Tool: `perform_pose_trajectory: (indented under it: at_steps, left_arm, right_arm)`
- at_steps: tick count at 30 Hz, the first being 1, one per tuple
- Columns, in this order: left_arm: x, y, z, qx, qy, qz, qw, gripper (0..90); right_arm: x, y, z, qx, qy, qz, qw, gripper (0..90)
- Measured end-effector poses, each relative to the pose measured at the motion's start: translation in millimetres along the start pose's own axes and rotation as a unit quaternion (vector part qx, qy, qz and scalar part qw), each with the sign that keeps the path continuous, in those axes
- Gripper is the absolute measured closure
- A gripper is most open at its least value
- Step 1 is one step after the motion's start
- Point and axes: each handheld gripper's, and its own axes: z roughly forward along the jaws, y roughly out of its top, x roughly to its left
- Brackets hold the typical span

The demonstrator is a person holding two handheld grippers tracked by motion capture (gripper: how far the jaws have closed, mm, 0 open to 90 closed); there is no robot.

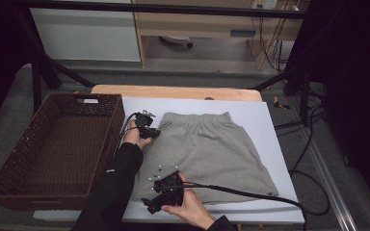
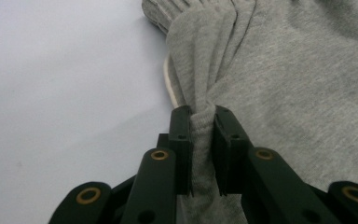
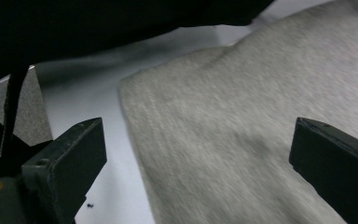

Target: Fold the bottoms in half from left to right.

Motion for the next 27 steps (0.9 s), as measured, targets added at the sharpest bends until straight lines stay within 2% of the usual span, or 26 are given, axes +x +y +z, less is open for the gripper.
perform_pose_trajectory:
  at_steps: [2, 6, 11, 15, 18, 27]
  left_arm:
    - [0.0, 0.0, 0.0, 0.000, 0.000, 0.000, 1.0000, 78.8]
    - [0.1, 0.0, 0.0, 0.000, 0.000, 0.000, 1.0000, 78.8]
    - [0.0, -0.1, 0.0, 0.000, -0.001, 0.000, 1.0000, 78.8]
    - [0.0, -0.2, 0.1, -0.001, -0.001, 0.000, 1.0000, 78.8]
    - [-0.1, -0.2, 0.0, -0.001, 0.000, 0.000, 1.0000, 78.8]
    - [0.4, -0.3, -0.1, 0.000, -0.001, -0.001, 1.0000, 78.8]
  right_arm:
    - [2.6, 1.0, 2.0, 0.000, 0.005, 0.003, 1.0000, 6.1]
    - [8.2, 2.5, 8.5, 0.011, 0.008, -0.012, 0.9998, 7.8]
    - [12.8, 3.7, 15.9, 0.018, 0.013, -0.016, 0.9996, 11.8]
    - [15.9, 5.1, 19.2, 0.021, 0.015, -0.037, 0.9990, 19.2]
    - [18.1, 6.0, 20.5, 0.019, 0.021, -0.051, 0.9983, 28.3]
    - [21.7, 6.2, 23.1, 0.022, 0.029, -0.057, 0.9977, 45.4]
